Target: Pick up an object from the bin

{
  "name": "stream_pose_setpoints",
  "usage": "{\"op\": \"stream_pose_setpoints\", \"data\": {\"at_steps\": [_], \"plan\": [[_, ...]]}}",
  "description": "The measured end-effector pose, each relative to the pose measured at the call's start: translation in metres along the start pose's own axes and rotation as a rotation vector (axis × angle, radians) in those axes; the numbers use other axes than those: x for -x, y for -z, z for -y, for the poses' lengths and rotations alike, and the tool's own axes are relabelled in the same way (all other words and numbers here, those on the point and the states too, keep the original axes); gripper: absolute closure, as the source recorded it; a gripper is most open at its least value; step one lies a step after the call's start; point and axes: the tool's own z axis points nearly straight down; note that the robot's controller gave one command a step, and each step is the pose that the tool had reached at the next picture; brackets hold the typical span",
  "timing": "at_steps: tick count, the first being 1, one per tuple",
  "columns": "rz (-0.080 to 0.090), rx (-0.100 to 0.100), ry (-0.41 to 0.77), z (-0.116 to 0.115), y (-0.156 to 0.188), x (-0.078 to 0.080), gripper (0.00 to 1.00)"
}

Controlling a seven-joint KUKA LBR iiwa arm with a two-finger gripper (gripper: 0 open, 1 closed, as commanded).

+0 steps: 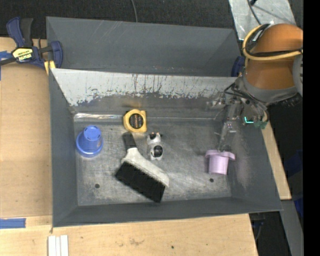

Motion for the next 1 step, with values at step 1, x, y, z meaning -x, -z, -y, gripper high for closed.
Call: {"op": "stream_pose_setpoints", "data": {"at_steps": [1], "plan": [[0.015, -0.01, 0.35, 0.0393, -0.0496, -0.016, 1.0]]}}
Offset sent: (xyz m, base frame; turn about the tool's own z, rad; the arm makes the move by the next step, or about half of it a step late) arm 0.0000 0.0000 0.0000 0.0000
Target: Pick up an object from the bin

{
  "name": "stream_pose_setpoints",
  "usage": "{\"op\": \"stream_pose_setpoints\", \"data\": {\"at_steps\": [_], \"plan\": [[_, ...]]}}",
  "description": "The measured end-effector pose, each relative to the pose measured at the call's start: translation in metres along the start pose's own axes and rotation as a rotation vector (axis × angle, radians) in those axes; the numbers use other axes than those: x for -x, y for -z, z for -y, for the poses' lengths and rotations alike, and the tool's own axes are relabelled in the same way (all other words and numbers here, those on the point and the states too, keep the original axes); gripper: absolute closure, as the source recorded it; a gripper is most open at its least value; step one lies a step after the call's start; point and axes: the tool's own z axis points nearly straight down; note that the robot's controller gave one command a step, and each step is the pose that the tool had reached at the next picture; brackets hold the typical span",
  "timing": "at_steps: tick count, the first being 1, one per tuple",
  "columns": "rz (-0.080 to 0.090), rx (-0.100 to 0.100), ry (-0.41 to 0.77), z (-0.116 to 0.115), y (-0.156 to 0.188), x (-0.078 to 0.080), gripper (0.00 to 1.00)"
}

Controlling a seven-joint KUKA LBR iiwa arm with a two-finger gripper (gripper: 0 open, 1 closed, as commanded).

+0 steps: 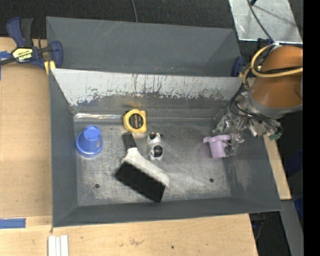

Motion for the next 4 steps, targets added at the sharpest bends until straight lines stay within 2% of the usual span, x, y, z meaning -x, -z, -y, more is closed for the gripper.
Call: {"op": "stream_pose_setpoints", "data": {"at_steps": [4], "plan": [[-0.001, -0.002, 0.002, -0.0031, 0.003, 0.0017, 1.0]]}}
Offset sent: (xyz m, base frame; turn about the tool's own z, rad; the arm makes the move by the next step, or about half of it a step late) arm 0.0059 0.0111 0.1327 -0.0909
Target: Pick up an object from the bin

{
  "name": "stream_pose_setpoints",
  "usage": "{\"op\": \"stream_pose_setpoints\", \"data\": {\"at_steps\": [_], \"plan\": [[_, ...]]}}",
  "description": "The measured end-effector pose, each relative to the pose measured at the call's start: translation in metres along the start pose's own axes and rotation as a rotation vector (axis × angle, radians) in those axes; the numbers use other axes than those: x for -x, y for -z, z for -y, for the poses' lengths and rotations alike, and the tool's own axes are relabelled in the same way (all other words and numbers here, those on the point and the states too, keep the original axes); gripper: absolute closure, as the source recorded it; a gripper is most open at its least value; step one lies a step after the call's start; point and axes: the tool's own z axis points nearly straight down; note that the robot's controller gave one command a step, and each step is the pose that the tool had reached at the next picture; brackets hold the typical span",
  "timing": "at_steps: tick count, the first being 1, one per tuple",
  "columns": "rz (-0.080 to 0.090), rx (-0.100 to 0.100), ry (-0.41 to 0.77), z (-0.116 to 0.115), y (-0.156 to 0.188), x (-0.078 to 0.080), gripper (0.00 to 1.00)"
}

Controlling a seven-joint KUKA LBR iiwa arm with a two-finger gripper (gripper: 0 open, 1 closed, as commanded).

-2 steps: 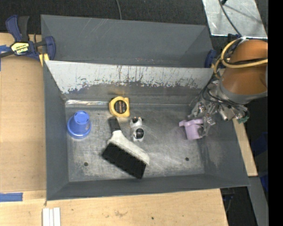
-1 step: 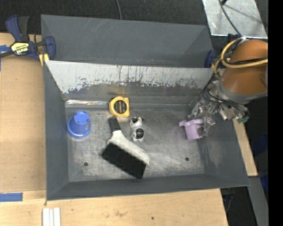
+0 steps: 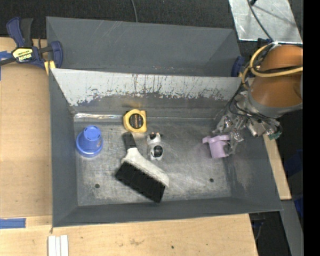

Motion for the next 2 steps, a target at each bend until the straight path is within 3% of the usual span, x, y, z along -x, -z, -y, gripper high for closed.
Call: {"op": "stream_pose_setpoints", "data": {"at_steps": [1, 2], "plan": [[0.0, 0.004, 0.069, -0.004, 0.002, -0.002, 1.0], [-0.003, 0.008, -0.075, 0.005, 0.191, 0.001, 1.0]]}}
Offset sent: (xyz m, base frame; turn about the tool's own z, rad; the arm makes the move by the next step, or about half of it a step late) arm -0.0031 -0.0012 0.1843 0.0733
